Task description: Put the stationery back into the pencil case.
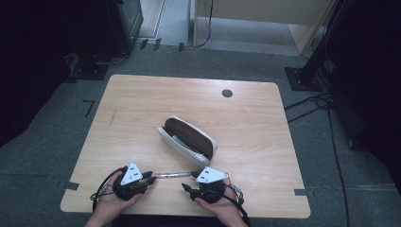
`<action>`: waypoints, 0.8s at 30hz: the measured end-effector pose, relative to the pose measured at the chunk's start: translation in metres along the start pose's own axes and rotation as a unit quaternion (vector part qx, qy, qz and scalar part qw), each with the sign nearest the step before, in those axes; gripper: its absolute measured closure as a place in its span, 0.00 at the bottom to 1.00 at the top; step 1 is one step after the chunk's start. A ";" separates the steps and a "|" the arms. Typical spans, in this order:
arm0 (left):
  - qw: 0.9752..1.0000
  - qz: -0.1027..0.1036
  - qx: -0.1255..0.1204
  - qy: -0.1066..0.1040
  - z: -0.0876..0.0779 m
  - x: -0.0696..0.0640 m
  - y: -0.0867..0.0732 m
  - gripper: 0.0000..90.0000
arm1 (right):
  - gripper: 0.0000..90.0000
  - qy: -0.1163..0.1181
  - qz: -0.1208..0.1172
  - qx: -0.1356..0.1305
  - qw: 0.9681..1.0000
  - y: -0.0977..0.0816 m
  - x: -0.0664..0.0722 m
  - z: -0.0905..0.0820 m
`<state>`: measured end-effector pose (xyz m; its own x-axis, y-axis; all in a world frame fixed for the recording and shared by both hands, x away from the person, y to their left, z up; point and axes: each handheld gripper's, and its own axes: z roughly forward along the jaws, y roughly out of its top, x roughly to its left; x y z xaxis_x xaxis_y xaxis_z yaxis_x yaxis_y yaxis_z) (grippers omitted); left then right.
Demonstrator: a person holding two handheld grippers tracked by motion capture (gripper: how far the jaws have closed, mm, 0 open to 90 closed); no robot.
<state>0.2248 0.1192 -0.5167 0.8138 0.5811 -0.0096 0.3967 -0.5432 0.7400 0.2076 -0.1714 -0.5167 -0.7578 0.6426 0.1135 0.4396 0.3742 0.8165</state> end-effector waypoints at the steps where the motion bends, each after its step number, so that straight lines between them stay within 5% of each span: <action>1: 1.000 0.009 0.000 -0.009 0.000 -0.002 0.000 0.87 | 0.50 -0.001 -0.003 -0.001 1.000 0.000 0.000 0.000; 7: 0.997 0.057 0.004 -0.058 0.001 -0.010 0.001 0.96 | 0.50 -0.003 -0.009 -0.005 1.000 0.000 -0.001 -0.002; 10: 0.997 0.052 0.004 -0.062 0.000 -0.008 0.000 0.95 | 0.50 -0.002 -0.008 -0.007 1.000 0.000 -0.003 -0.004; 14: 1.000 0.003 0.002 0.002 0.000 0.003 0.000 0.74 | 0.50 -0.004 -0.006 -0.008 1.000 0.000 -0.004 -0.005; 19: 0.995 -0.061 0.002 0.076 0.003 0.012 0.002 0.55 | 0.50 -0.002 -0.008 -0.008 1.000 0.000 -0.003 -0.005; 24: 0.996 -0.052 0.000 0.067 0.006 0.008 0.004 0.53 | 0.50 -0.002 -0.008 -0.008 1.000 0.000 -0.003 -0.005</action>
<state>0.2357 0.1184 -0.5174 0.7043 0.7099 0.0037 0.4758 -0.4759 0.7397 0.2076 -0.1767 -0.5142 -0.7630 0.6389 0.0980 0.4192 0.3737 0.8274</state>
